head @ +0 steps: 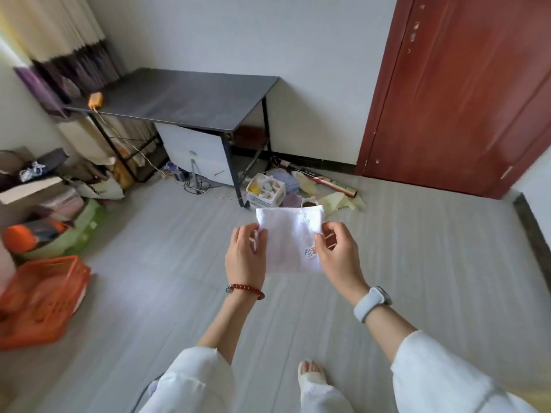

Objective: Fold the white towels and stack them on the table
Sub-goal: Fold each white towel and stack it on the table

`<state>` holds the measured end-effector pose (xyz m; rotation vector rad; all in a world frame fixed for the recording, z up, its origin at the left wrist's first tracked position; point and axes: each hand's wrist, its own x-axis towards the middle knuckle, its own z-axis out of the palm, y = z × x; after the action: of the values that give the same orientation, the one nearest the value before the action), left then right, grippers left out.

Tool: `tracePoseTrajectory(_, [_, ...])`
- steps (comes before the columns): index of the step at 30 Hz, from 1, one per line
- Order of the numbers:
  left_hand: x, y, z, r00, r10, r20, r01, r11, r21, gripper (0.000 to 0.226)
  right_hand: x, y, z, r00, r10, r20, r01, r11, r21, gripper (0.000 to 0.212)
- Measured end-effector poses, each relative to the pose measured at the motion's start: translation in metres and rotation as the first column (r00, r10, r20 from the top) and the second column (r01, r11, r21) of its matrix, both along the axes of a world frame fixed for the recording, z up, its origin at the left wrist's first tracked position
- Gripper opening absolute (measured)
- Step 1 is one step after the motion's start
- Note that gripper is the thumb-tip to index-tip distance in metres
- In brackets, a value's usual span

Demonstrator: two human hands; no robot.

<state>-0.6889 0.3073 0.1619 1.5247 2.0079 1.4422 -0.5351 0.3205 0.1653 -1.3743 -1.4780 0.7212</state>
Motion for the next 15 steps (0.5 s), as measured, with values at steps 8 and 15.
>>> tracePoseTrajectory(8, [-0.112, 0.182, 0.013, 0.978, 0.191, 0.09, -0.186, 0.981, -0.053, 0.007, -0.109, 0.216, 0.012, 0.969, 0.246, -0.011, -0.246, 0.964, -0.105, 0.01])
tracePoseTrajectory(15, [-0.259, 0.331, -0.004, 0.942, 0.276, 0.194, -0.248, 0.956, -0.153, 0.011, -0.253, 0.387, -0.011, 0.928, 0.373, 0.018, -0.364, 0.914, -0.177, 0.007])
